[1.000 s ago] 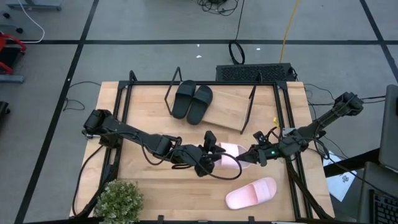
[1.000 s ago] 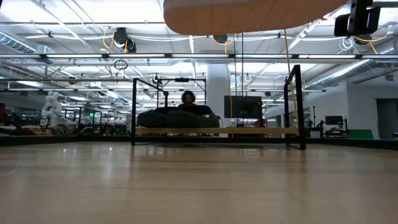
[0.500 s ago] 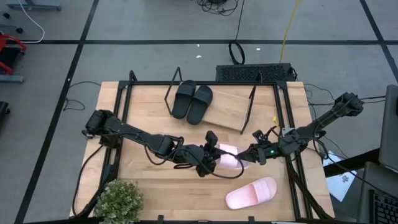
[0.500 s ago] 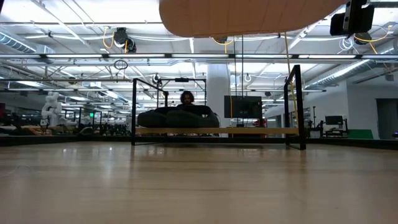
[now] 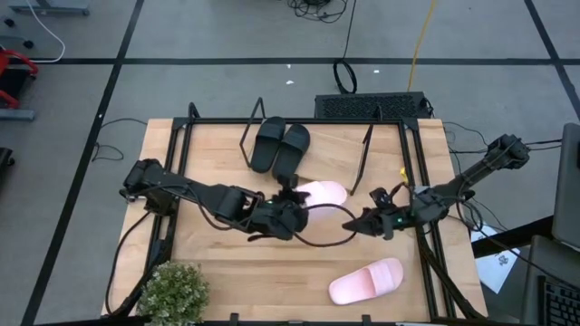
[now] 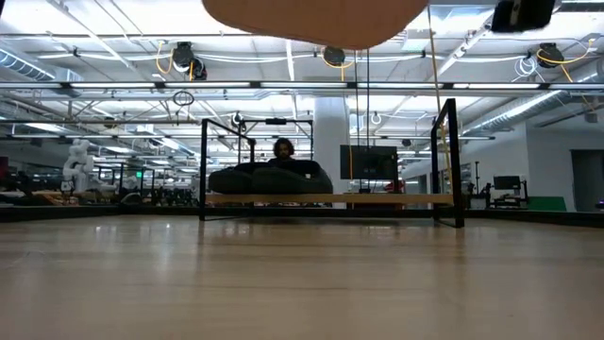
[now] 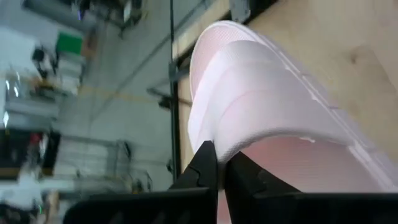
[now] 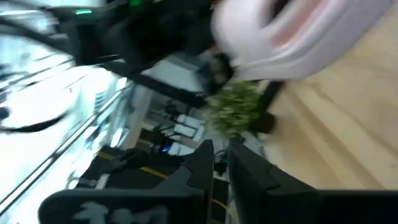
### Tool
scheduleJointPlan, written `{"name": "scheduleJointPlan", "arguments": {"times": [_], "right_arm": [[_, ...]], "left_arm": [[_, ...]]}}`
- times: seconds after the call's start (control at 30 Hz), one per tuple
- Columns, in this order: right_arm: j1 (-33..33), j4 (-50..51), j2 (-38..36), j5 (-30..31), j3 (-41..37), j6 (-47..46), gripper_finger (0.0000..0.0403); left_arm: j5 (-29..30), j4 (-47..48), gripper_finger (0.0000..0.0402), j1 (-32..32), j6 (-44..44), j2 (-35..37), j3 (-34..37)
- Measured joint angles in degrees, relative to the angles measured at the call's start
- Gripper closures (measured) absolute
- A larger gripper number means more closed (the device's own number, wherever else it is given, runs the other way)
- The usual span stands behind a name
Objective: Pick and place slides into the shelf
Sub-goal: Put the top pink slipper on the shelf
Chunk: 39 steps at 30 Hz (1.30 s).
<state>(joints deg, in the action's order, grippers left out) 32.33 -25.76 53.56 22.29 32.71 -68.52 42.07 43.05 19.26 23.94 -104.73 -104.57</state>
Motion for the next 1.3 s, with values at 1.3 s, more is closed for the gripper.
{"name": "scheduleJointPlan", "arguments": {"times": [1.3], "right_arm": [[-0.08, -43.15, -6.28, -4.34, -0.07, 42.18, 0.0358]], "left_arm": [[12.46, -19.49, 0.0401, -19.45, -23.67, -11.29, -1.57]]}}
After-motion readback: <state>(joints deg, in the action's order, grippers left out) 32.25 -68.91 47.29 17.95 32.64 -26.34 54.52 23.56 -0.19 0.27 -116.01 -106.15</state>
